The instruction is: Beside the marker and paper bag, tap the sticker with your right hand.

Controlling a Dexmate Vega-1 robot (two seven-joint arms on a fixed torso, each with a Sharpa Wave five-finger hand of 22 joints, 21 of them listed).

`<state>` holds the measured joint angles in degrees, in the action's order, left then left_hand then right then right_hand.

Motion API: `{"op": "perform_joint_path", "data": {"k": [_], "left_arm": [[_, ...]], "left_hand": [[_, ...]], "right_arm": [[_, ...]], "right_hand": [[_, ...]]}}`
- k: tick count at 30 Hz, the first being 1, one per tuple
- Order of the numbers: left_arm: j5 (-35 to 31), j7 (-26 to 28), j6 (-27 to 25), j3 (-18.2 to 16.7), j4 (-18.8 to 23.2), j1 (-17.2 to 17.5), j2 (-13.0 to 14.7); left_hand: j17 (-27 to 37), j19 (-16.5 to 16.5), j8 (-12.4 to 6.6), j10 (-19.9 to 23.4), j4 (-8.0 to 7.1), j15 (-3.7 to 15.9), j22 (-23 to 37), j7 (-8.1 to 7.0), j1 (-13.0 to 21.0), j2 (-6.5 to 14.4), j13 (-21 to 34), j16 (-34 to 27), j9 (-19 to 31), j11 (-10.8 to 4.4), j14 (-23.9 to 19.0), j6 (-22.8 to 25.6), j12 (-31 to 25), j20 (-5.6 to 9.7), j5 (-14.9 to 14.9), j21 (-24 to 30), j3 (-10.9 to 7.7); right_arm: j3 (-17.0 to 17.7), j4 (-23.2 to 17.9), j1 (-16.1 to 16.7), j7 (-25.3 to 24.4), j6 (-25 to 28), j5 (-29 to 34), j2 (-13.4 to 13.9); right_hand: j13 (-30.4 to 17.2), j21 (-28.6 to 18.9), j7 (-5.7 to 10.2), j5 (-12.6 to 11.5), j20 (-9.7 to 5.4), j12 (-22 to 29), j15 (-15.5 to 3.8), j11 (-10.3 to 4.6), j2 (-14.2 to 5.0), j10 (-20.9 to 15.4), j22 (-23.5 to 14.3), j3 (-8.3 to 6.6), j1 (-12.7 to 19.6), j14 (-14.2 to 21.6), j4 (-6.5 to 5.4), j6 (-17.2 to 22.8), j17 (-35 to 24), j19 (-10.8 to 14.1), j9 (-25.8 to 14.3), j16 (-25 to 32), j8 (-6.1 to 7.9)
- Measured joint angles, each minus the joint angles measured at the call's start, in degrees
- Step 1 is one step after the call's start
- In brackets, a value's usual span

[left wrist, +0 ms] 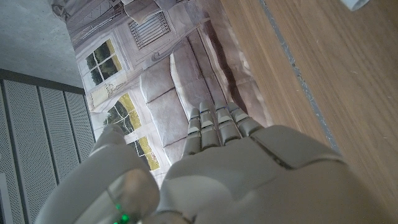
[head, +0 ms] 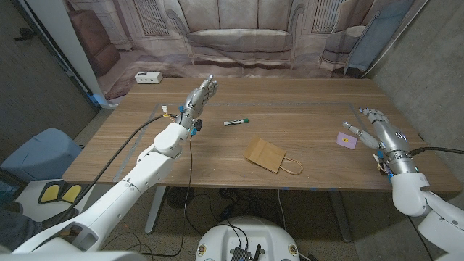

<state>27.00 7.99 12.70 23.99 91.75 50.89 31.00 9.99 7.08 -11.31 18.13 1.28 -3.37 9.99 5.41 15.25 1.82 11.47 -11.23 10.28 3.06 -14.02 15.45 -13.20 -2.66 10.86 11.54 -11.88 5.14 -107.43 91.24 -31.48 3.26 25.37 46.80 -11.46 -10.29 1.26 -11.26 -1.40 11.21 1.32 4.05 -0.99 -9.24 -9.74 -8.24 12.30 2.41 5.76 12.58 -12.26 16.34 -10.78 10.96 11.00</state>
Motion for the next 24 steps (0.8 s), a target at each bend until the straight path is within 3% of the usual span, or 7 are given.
{"op": "perform_joint_path", "data": {"k": [4,8,19,21,24], "left_arm": [[0.05,0.05,0.10,-0.03,-0.10,0.12,-0.04],[0.09,0.07,0.15,-0.05,-0.16,0.24,-0.06],[0.21,0.10,0.31,-0.10,-0.26,0.42,-0.10],[0.26,0.09,0.31,-0.11,-0.27,0.45,-0.10],[0.32,0.10,0.31,-0.15,-0.28,0.49,-0.10]], "left_hand": [[0.00,0.00,0.00,0.00,0.00,0.00,0.00,0.00,0.00,0.00,0.00,0.00,0.00,0.00,0.00,0.00,0.00,0.00,0.00,0.00,0.00],[0.00,0.00,0.00,0.00,0.00,0.00,0.00,0.00,0.00,0.00,0.00,0.00,0.00,0.00,0.00,0.00,0.00,0.00,0.00,0.00,0.00],[0.00,0.00,0.00,0.00,0.00,0.00,0.00,-0.28,0.00,0.00,0.00,0.22,-0.01,0.00,0.00,0.35,0.00,0.00,0.00,0.00,0.00],[0.00,0.00,0.00,0.00,0.02,0.00,0.00,0.01,0.00,0.00,0.00,0.22,-0.01,0.00,0.00,0.64,0.00,0.00,0.00,0.00,-0.03],[0.00,0.00,0.00,0.00,0.24,0.00,0.00,0.01,0.00,0.00,0.00,0.22,-0.01,0.00,0.00,0.63,0.00,0.00,0.00,0.00,-0.25]], "right_arm": [[-0.36,-0.75,-0.01,0.74,1.81,0.11,0.96],[-0.60,-1.51,0.06,1.68,4.07,0.11,1.80],[-1.26,-3.70,0.34,3.83,8.93,-0.21,3.82],[-1.37,-4.09,0.34,4.17,9.43,-0.42,4.15],[-1.64,-4.75,0.30,5.11,10.66,-0.78,4.70]], "right_hand": [[0.00,0.15,0.35,0.00,0.51,-0.21,0.51,-0.38,0.28,1.20,0.00,0.16,-0.31,-1.37,0.16,0.36,0.00,-1.95,0.00,-0.22,0.00],[0.00,0.15,2.15,0.00,2.14,-0.42,0.70,-1.15,-0.22,3.21,0.00,0.40,-0.83,-4.01,-0.09,2.21,0.00,-4.65,0.00,-0.37,0.72],[-0.01,0.15,4.35,0.00,4.75,-0.64,1.60,-2.20,-0.76,6.38,0.00,0.63,-1.81,-8.05,-0.32,7.13,0.00,-9.13,0.09,-0.37,1.46],[-0.01,0.15,4.63,0.00,4.68,-0.86,1.18,-2.15,-0.77,8.87,-0.02,0.63,-1.81,-10.48,-0.32,8.60,0.00,-11.53,0.13,-0.61,1.78],[-0.01,0.56,4.58,0.00,4.94,-1.29,0.80,-2.66,-1.34,15.24,-0.29,0.81,-2.91,-12.08,-0.49,9.74,0.00,-18.70,0.13,-0.81,1.16]]}}
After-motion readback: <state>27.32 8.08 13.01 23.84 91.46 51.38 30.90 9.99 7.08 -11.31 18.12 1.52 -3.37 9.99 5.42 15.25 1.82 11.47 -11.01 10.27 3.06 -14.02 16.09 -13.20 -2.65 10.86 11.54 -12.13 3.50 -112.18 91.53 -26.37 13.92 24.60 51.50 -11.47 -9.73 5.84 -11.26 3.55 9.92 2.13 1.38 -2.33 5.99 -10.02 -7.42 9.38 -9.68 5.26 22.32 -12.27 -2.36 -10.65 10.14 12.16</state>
